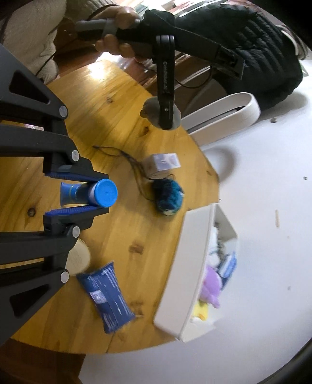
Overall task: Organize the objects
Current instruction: 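Grasp the grey round speaker with left tool while right tool grasps blue tube, then carry the grey speaker and blue tube over the white tray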
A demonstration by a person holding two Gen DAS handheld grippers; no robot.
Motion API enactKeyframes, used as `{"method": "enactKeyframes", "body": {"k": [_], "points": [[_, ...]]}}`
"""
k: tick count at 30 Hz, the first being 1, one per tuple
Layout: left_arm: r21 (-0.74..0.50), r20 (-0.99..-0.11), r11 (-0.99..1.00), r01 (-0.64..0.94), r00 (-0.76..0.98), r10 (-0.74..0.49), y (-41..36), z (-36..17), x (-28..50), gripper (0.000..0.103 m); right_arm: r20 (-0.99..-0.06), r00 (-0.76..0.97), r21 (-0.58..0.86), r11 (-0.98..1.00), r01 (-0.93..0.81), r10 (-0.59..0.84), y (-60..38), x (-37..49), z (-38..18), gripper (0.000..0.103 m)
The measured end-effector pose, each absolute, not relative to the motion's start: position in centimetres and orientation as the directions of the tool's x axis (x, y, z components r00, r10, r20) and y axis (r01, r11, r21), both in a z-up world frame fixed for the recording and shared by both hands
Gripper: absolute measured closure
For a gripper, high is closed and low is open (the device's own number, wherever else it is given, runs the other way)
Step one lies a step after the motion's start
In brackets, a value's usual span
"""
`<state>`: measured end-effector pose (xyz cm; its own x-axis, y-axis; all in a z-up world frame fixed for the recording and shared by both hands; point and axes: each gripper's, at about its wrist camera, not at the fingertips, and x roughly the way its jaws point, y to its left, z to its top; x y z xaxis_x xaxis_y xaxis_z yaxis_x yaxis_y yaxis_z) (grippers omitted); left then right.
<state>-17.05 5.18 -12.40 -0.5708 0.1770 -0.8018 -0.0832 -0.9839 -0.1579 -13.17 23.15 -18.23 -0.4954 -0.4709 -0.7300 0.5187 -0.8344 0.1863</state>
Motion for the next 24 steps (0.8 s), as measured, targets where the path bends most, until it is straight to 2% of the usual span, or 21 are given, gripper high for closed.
{"method": "enactKeyframes", "body": {"k": [10,13,24], "points": [[-0.093,-0.727,-0.972,-0.218,-0.651,0.216,7.9,-5.8,-18.5,0.048,-0.657,-0.625,0.103,-0.871,0.481,-0.423,24.4,-12.2,-12.0,0.084],[-0.054,-0.722,-0.966,-0.252,-0.658,0.212,9.1,-4.6,-19.7,0.048,-0.65,-0.666,0.068,-0.901,0.429,-0.366,24.8,-13.0,-10.7,0.084],[0.045,-0.682,-0.952,-0.303,-0.705,0.192,11.9,0.0,-24.8,0.048,-0.65,-0.725,0.082,-0.97,0.23,-0.227,28.2,-19.7,-6.8,0.084]]}}
